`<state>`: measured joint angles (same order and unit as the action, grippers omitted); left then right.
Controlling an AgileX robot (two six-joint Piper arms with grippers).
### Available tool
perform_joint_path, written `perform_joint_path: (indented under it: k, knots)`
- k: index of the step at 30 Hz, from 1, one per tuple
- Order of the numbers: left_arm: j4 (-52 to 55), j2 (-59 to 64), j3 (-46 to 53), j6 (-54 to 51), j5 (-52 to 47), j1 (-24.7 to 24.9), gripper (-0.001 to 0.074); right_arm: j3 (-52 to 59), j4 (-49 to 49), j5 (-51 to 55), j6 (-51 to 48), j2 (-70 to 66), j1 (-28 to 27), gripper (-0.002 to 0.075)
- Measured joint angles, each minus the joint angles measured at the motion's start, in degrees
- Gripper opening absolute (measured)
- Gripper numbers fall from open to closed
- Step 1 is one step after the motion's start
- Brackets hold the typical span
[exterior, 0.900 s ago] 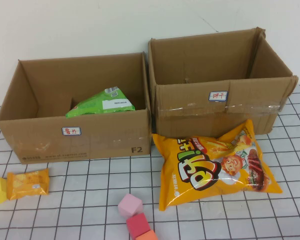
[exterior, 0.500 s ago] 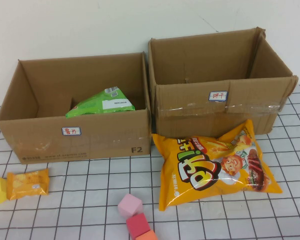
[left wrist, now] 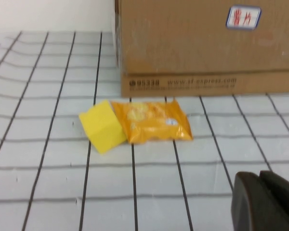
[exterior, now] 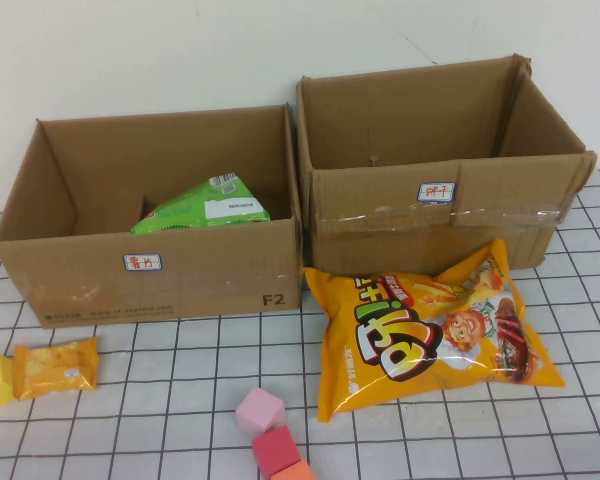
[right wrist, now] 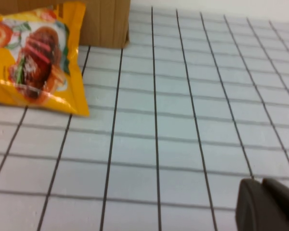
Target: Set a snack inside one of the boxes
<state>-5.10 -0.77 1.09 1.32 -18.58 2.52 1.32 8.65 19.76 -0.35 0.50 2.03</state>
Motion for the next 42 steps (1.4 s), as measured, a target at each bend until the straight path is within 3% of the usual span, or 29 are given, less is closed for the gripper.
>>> perform_joint_path:
  k: [6,14,18,23,30,35,42]
  knots:
    - [0.0,0.0,0.4,0.0,10.0,0.0,-0.0001,0.3,0.7,-8.2,-0.5,0.0,0.0,0.0001]
    - [0.0,0.0,0.4,0.0,30.8,0.0,-0.0001,0.3,1.0,-25.6,-1.4,0.0,0.0,0.0000]
    - [0.0,0.0,0.4,0.0,34.9,0.0,-0.0001,0.3,1.1,-33.0,-1.4,0.0,0.0,0.0000]
    - [0.0,0.0,0.4,0.0,37.1,0.0,-0.0001,0.3,0.2,-35.0,-1.4,0.0,0.0,0.0000]
    - [0.0,0.0,0.4,1.5,37.5,0.0,-0.0001,0.3,-13.7,-37.0,-0.6,0.0,0.0,0.0000]
    - [-1.4,0.0,0.1,1.6,35.3,0.0,-0.0001,0.3,-15.6,-41.2,-0.7,0.0,0.0,0.0000]
    - [-1.3,0.8,-12.6,-0.3,10.9,0.0,-0.0001,-8.3,-9.6,-28.0,-1.1,0.0,0.0,0.0000]
